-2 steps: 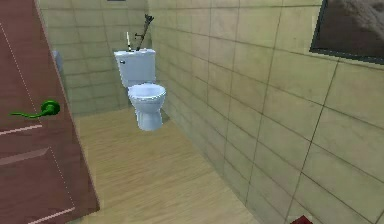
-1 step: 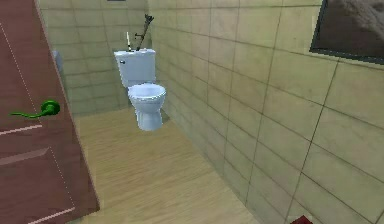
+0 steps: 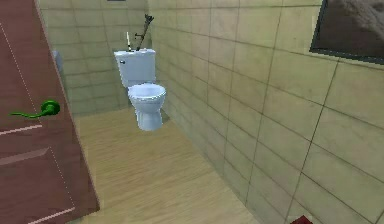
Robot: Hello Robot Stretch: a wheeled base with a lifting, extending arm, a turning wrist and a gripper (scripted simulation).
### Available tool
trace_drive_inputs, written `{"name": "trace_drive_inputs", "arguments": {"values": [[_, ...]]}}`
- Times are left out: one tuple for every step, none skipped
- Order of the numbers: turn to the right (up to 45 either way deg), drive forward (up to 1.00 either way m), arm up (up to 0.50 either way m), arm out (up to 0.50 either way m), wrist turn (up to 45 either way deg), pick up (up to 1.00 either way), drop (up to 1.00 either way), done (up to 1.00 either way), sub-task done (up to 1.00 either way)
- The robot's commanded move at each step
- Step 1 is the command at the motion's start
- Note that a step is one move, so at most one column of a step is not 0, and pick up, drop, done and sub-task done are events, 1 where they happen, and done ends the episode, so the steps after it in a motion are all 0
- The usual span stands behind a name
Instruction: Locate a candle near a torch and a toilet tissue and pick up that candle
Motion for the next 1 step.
{"name": "trace_drive_inputs", "arguments": {"values": [[0.0,0.00,0.00,0.00,0.0,0.00,0.00,1.00,0.00]]}}
